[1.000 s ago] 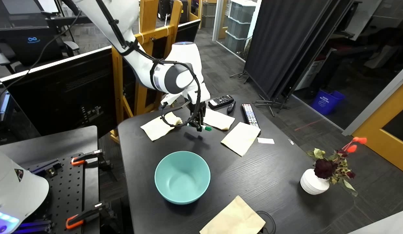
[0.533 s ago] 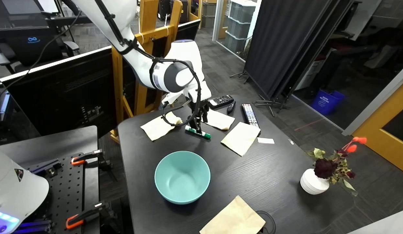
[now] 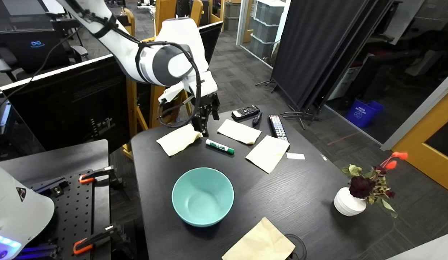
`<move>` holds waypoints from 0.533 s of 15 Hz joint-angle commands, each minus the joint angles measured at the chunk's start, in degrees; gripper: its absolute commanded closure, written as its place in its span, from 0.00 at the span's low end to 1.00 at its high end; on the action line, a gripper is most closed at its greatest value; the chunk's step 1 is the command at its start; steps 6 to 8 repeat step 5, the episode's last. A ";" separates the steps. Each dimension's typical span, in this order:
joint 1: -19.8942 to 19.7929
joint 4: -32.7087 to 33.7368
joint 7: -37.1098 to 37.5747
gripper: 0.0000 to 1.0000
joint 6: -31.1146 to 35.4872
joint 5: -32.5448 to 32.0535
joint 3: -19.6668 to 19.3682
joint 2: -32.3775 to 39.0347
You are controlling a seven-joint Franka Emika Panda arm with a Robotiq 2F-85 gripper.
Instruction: Pick up the marker in the blue bowl and put it on the table
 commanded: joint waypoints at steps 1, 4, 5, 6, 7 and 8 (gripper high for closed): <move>-2.21 -9.08 1.70 0.00 0.89 -2.76 2.50 -9.45; -4.96 -6.88 0.15 0.00 -0.20 -1.81 5.70 -7.23; -5.43 -6.94 0.11 0.00 -0.19 -1.76 6.25 -7.33; -5.43 -6.94 0.11 0.00 -0.19 -1.76 6.25 -7.33; -5.43 -6.94 0.11 0.00 -0.19 -1.76 6.25 -7.33; -5.43 -6.94 0.11 0.00 -0.19 -1.76 6.25 -7.33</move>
